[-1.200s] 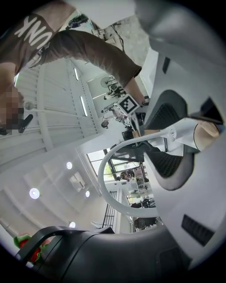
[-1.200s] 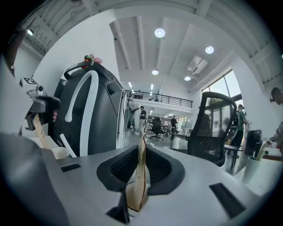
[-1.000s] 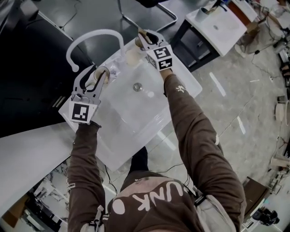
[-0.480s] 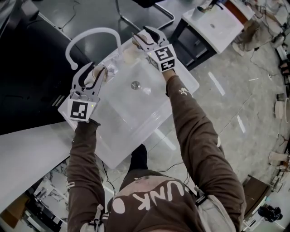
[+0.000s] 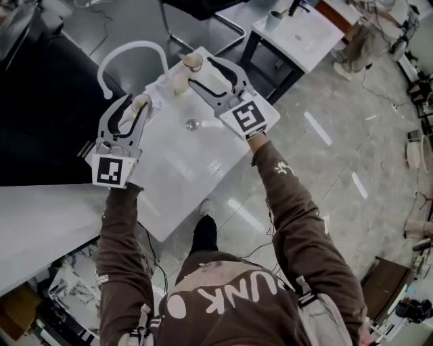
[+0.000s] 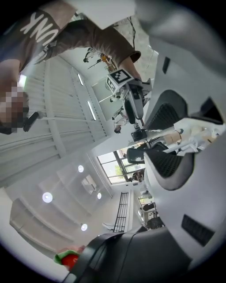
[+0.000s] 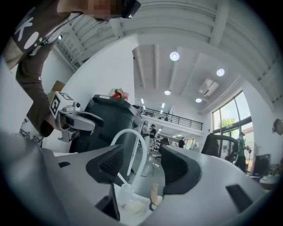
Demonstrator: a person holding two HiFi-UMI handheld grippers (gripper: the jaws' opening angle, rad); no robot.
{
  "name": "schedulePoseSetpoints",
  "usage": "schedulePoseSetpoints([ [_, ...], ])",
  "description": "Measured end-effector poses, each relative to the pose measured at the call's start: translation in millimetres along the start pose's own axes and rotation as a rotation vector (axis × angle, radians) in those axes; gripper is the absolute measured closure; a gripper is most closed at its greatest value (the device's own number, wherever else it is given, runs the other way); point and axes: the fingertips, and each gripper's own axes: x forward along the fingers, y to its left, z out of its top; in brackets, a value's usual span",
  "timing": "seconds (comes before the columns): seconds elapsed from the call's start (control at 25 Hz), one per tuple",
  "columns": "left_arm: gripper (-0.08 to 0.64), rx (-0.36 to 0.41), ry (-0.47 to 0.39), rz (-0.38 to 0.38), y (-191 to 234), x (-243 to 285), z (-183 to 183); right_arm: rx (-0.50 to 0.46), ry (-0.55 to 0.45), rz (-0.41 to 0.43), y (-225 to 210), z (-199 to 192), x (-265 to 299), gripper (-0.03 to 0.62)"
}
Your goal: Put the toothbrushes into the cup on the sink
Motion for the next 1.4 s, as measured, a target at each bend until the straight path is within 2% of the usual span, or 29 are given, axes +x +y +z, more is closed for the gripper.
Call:
schedulePoseSetpoints([
  [0.24, 0.431, 0.013, -0.041, 0.005, -64, -64, 81, -0.003, -0.092, 0.040, 83, 96, -101, 0.328],
  [0.4, 0.437, 0.029, -0.072, -0.015, -132, -129, 137, -0.003, -0.095, 0.036, 144, 154, -183, 0.330],
  [0.48, 0.462, 0.035, -0.074, -0.025, -172, -168, 162, -0.004, -0.101, 0.029, 176, 183, -228, 0.336],
  [0.6, 0.528, 0.039, -0.076, -0.040, -230, -225, 201, 0.000, -0.141, 0.008, 219, 229, -294, 0.384],
  [0.72, 0.554, 0.033, -0.072, -0.051, -278, -277, 232, 0.031, -0.166, -0.018, 258, 263, -351, 0.470],
  [0.84, 0.555, 0.005, -0.064, -0.073, -316, -318, 255, 0.047, -0.146, -0.029, 291, 281, -392, 0.528],
  [1.0, 0.555, -0.002, -0.081, -0.092, -342, -355, 279, 0.057, -0.119, -0.053, 322, 297, -427, 0.569],
  [1.4, 0.555, -0.051, -0.086, -0.121, -349, -407, 286, 0.095, -0.058, -0.109, 371, 312, -449, 0.581],
])
